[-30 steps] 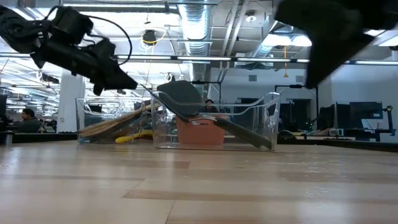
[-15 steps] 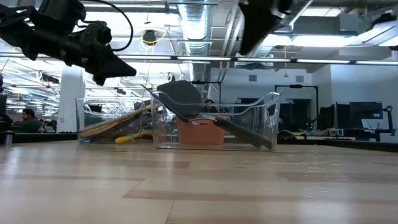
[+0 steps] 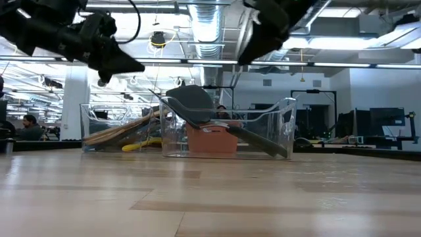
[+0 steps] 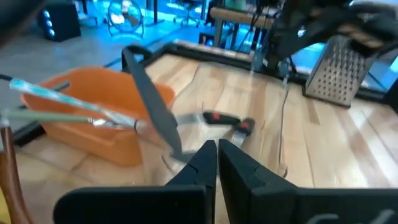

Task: Pick & Place Kitchen Items
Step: Return to Home Position

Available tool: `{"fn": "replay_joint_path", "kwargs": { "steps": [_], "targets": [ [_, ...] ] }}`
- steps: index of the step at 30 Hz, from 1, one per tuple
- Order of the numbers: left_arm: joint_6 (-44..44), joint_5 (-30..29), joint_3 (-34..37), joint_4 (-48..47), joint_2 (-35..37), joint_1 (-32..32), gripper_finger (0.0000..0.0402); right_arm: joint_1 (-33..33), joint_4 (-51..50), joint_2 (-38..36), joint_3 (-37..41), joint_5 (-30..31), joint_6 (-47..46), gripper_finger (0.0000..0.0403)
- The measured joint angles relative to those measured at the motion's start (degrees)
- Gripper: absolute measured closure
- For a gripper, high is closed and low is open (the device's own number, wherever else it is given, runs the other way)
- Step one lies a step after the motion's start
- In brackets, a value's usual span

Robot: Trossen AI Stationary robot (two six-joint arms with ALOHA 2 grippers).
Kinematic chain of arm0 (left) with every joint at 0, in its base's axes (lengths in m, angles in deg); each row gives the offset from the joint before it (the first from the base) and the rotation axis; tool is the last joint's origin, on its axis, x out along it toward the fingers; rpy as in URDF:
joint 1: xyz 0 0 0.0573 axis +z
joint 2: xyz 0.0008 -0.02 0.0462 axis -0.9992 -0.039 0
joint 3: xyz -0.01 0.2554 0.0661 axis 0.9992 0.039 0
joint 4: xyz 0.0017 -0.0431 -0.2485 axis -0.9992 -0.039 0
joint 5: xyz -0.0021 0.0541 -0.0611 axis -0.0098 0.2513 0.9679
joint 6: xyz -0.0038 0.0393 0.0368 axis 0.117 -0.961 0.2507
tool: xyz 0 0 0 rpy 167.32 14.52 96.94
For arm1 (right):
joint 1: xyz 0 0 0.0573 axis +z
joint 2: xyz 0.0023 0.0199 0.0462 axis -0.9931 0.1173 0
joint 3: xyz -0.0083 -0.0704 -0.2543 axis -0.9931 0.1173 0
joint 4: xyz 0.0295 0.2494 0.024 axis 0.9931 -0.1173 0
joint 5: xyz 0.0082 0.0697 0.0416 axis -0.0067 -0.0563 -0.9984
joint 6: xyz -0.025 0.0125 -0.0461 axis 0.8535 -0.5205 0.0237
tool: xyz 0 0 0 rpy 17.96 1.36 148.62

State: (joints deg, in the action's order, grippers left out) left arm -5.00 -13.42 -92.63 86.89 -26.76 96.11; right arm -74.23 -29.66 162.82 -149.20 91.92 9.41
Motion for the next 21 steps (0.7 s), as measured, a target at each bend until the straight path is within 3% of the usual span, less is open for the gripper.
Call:
{"fn": "replay_joint_path", "kwargs": {
  "steps": [7,12,17,21],
  "targets": [
    [-7.5,-1.1,-4.3,0.1,0.0,-0.4,0.04,-2.5,6.3,-15.7,12.7,-1.2,0.3,0.0403],
    [-13.0,-1.1,-6.3,0.1,1.8,0.5,0.04,-1.5,6.8,-25.6,16.3,-1.2,0.2,0.0403],
    [-11.9,2.6,-6.4,-2.0,9.1,1.9,0.04,-0.2,5.8,-33.0,17.4,-1.2,0.2,0.0403],
    [-8.9,3.3,-6.4,-9.6,17.6,2.2,0.04,0.8,2.0,-37.2,17.4,-0.8,0.2,0.0403]
  ]
}}
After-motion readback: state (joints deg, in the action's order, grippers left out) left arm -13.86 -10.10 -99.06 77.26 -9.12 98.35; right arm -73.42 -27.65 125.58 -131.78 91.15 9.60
